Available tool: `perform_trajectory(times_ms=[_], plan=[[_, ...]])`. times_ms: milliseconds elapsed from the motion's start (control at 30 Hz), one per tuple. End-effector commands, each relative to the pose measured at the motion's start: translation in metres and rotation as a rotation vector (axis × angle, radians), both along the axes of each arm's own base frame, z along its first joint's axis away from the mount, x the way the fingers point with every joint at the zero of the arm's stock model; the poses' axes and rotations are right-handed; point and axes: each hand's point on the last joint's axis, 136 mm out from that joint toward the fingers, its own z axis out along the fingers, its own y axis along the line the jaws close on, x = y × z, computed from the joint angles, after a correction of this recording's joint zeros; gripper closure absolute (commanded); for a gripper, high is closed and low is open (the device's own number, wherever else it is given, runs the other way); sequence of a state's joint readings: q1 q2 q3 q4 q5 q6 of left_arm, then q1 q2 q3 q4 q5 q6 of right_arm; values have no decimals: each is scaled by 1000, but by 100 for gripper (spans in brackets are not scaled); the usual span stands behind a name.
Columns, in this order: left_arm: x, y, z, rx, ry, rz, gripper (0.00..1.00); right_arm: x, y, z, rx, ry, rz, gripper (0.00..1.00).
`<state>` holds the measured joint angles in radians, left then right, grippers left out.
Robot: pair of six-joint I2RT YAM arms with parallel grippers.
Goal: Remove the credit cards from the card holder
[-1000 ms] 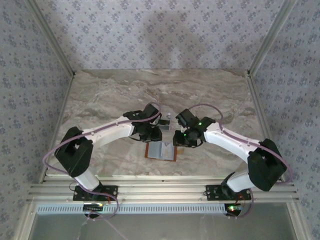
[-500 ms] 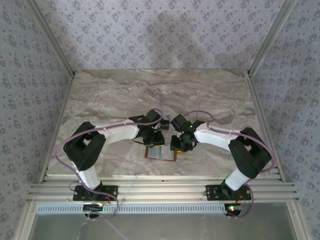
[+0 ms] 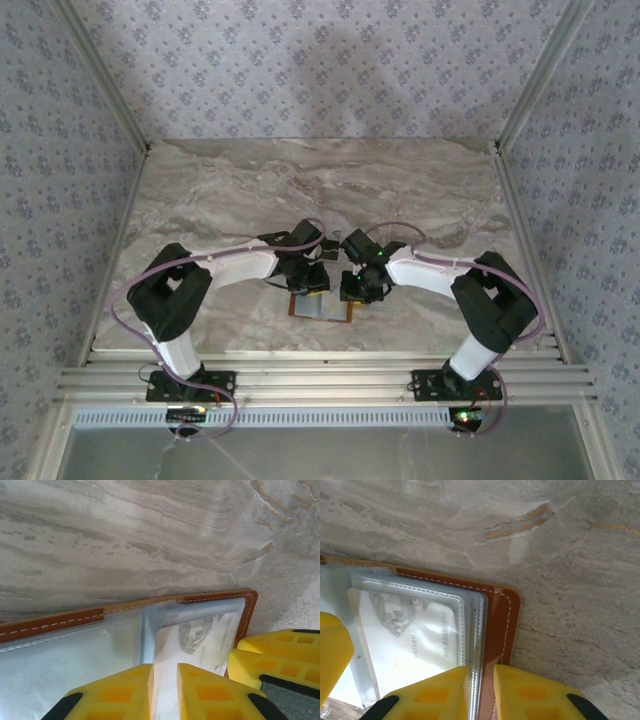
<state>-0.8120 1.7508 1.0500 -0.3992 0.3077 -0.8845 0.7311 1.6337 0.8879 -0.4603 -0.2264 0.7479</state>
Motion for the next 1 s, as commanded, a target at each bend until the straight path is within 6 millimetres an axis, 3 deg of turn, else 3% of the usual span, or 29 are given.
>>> perform_trajectory(times_ms=[0, 333, 667, 967], plan=[[-10, 2, -4, 13, 32, -11, 80, -7, -6, -15, -34, 38, 1, 80], [-13, 21, -10, 104, 19, -4, 82, -10, -14, -20, -53, 50, -3, 85], [-18, 12, -14, 78, 39, -34, 82, -9, -15, -18, -60, 44, 4, 85], [-23, 18, -23, 121, 58, -59, 82, -10, -18, -18, -66, 47, 1, 85]])
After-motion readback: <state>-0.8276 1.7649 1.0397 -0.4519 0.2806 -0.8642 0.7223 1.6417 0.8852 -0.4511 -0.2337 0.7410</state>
